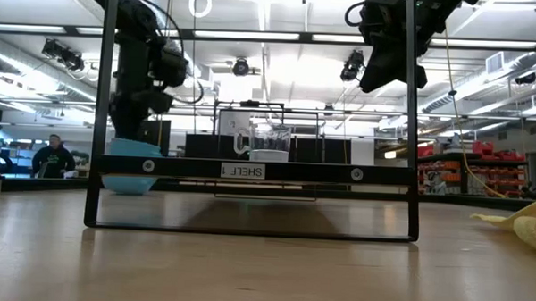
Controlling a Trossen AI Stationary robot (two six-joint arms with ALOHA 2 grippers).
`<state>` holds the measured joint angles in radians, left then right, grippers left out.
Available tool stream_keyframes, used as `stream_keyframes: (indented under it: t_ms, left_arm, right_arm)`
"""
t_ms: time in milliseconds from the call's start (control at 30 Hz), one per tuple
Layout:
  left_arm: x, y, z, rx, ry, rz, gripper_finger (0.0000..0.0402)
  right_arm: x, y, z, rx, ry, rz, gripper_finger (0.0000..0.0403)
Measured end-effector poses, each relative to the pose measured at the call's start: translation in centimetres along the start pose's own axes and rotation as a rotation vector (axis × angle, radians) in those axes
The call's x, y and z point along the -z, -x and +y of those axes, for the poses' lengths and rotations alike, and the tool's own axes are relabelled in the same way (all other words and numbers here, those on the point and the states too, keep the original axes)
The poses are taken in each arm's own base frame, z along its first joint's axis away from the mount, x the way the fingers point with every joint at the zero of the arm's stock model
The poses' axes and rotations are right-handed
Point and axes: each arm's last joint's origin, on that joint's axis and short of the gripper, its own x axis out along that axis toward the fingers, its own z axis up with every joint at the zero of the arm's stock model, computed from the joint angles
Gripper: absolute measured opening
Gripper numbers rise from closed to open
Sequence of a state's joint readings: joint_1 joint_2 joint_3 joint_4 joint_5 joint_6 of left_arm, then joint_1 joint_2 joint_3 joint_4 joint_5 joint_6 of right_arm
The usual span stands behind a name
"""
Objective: Stack small to large cups/mugs on shelf
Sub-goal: Put the blue mug on the shelf
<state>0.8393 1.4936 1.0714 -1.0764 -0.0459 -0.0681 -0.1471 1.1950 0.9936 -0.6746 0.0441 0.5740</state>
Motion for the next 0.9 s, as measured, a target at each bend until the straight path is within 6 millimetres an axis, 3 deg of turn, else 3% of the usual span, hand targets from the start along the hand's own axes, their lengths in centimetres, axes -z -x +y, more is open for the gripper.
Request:
stream_keyframes:
  t_ms: [233,433,667,900]
  left_arm:
    - [2.1,3.1,-2.8,0.019,-0.187,-0.111,0.0011]
    - [4.5,5.1,-5.8,0.07,-0.493,-0.163,0.0011]
    - [7.5,5.4,-9.1,0.1,-0.906,-0.075,0.0011]
    - [8.4,5.6,-10.9,0.106,-1.123,-0.111,0.0015]
  right_arm:
    - [0.0,0.0,0.0,0.001,0.041,0.0,0.0056]
    - [0.0,0.0,0.0,0.001,0.076,0.0,0.0056]
    - [0.0,0.0,0.0,-0.023,0.129,0.013,0.0056]
    - [0.1,0.0,0.1,-0.046,0.165,0.025,0.0056]
